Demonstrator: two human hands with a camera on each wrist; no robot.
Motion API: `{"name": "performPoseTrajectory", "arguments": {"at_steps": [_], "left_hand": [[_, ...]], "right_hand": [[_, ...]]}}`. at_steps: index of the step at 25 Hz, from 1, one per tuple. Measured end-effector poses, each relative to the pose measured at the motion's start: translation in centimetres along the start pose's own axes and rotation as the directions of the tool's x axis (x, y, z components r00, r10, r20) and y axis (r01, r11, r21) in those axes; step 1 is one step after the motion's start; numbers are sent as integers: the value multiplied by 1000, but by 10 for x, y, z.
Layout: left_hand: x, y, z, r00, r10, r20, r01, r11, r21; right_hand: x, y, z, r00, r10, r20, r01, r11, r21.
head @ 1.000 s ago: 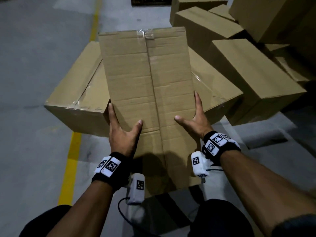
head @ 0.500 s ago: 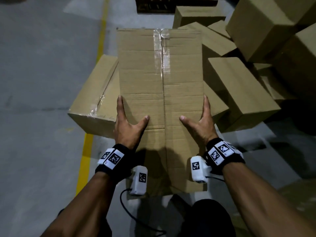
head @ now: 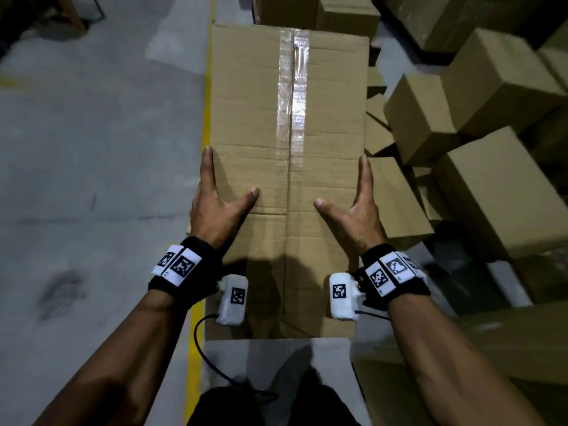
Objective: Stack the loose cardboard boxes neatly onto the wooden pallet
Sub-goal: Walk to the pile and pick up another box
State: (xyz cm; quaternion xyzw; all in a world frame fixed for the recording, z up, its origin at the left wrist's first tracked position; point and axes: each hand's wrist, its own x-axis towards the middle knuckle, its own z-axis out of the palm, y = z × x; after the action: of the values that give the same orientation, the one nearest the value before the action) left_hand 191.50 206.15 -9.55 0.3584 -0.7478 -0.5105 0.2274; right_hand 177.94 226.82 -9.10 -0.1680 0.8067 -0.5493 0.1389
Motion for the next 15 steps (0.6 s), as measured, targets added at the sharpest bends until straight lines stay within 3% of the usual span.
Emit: {"name": "performPoseTrajectory", "arguments": {"at_steps": [3, 8, 15], "left_hand": [[-3, 36, -56, 999, 44, -28, -44, 999, 2], [6, 42, -115, 985, 142, -95, -136, 988, 69], [54, 37, -154, 971, 113, -213, -97, 992, 85]], "right_hand": [[-18, -58, 14, 999, -52, 2, 52, 995, 87], [-26, -95, 60, 988, -149, 34, 142, 977, 157], [31, -117, 118, 972, -215, 96, 200, 968, 149]]}}
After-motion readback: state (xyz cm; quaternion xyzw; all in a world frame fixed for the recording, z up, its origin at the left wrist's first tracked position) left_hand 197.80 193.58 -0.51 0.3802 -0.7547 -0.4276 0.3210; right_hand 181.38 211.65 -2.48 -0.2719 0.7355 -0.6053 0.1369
